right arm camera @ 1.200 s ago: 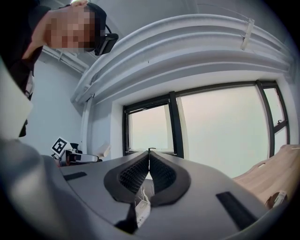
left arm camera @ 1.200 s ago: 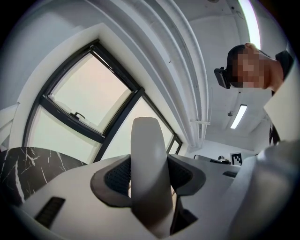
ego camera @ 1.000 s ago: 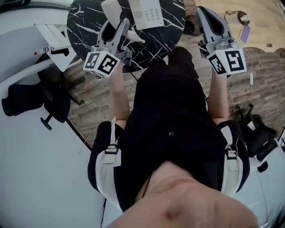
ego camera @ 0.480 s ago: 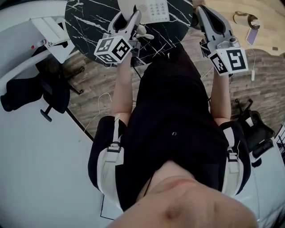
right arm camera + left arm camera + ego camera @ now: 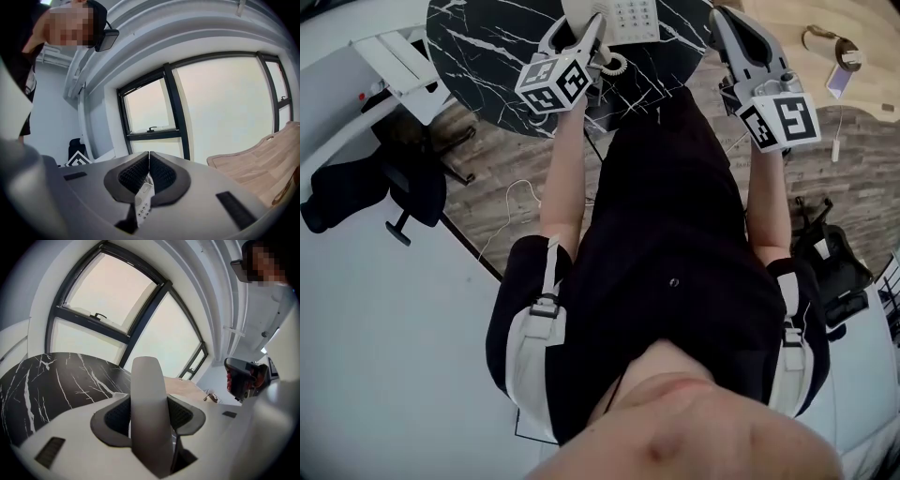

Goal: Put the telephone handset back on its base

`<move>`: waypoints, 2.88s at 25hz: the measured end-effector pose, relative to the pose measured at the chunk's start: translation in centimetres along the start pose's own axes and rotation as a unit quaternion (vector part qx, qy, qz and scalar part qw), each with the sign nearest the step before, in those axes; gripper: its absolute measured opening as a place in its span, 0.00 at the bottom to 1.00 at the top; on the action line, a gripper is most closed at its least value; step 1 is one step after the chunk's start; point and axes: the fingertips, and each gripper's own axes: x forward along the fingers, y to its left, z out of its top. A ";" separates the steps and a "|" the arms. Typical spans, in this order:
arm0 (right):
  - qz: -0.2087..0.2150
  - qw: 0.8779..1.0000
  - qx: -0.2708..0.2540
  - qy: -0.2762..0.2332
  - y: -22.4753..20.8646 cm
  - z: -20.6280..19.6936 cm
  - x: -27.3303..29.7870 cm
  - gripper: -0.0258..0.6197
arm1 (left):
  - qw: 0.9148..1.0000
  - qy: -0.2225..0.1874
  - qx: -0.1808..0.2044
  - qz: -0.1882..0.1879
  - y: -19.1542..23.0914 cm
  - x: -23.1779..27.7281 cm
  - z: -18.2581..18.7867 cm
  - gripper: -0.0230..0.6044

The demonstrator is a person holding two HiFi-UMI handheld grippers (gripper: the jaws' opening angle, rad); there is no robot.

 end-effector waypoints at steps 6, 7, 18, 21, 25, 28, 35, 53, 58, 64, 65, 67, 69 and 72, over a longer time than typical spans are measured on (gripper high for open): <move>0.005 0.999 0.009 0.031 -0.9 -2.5 1.7 0.09 | 0.999 0.034 0.000 0.028 2.1 2.8 -2.3 0.40; 0.005 0.999 0.011 0.034 -1.1 -2.7 1.9 0.09 | 0.999 0.040 -0.002 0.034 2.5 3.3 -2.7 0.40; 0.004 0.997 0.025 0.067 -2.5 -4.6 3.0 0.09 | 0.990 0.099 -0.018 0.101 6.0 7.0 -6.8 0.40; 0.004 0.997 0.031 0.071 -2.9 -5.0 3.1 0.09 | 0.987 0.110 -0.021 0.118 6.5 7.8 -7.4 0.40; 0.004 0.996 0.037 0.077 -3.3 -5.4 3.3 0.09 | 0.982 0.128 -0.018 0.135 7.0 8.6 -8.2 0.41; 0.004 0.996 0.039 0.079 -3.7 -5.5 3.4 0.09 | 0.981 0.131 -0.012 0.145 7.1 9.0 -8.3 0.41; 0.001 0.996 0.043 0.082 -4.1 -5.9 3.4 0.09 | 0.977 0.134 0.012 0.166 7.4 9.5 -8.3 0.42; 0.002 0.997 0.040 0.069 -3.0 -5.6 2.2 0.09 | 0.981 0.103 0.020 0.164 6.3 7.7 -7.1 0.45; 0.004 0.998 0.033 0.057 -1.8 -5.0 1.5 0.09 | 0.985 0.085 0.030 0.150 5.1 5.9 -6.4 0.43; -0.002 0.999 0.028 0.045 -0.1 -4.1 0.5 0.09 | 0.987 0.068 0.040 0.138 3.4 3.2 -6.0 0.40; -0.001 0.999 0.027 0.041 0.2 -3.9 0.2 0.09 | 0.988 0.064 0.042 0.134 3.0 2.7 -5.8 0.39; -0.002 0.999 0.023 0.032 0.7 -3.5 -0.2 0.09 | 0.989 0.055 0.047 0.126 2.2 1.7 -5.4 0.37; -0.002 1.000 0.020 0.023 1.1 -3.0 -0.6 0.09 | 0.991 0.044 0.055 0.116 1.0 0.9 -4.8 0.35; -0.001 1.000 0.014 0.007 1.8 -2.0 -1.1 0.09 | 0.991 0.029 0.078 0.102 -0.7 -0.4 -3.7 0.31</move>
